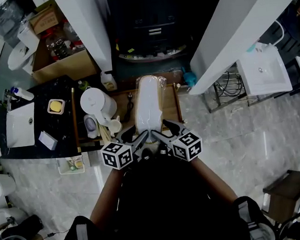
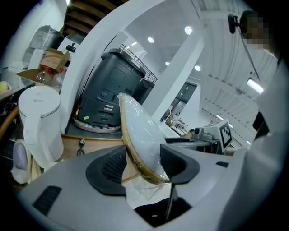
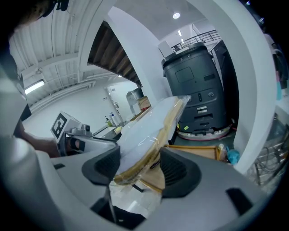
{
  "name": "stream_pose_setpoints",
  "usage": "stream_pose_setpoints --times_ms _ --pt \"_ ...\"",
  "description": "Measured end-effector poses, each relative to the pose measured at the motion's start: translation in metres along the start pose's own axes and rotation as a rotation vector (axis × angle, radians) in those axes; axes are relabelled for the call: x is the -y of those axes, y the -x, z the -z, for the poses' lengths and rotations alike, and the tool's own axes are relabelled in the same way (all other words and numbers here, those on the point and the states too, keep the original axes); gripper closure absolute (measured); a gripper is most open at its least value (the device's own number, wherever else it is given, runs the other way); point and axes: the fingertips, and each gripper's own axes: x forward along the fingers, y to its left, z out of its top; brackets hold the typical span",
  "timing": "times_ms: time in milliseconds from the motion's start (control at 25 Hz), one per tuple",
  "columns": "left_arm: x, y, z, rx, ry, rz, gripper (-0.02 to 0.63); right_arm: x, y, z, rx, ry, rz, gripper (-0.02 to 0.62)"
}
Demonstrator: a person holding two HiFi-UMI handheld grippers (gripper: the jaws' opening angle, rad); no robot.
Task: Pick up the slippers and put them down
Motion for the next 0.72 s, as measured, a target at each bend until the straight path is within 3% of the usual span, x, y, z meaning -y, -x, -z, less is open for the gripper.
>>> stream_pose_setpoints --times_ms 720 --pt "0.0052 -0.0001 0.0020 0.005 -0.001 -0.007 0.370 -0.0001 0.0049 0.0010 -0.014 0.010 -0.009 0.314"
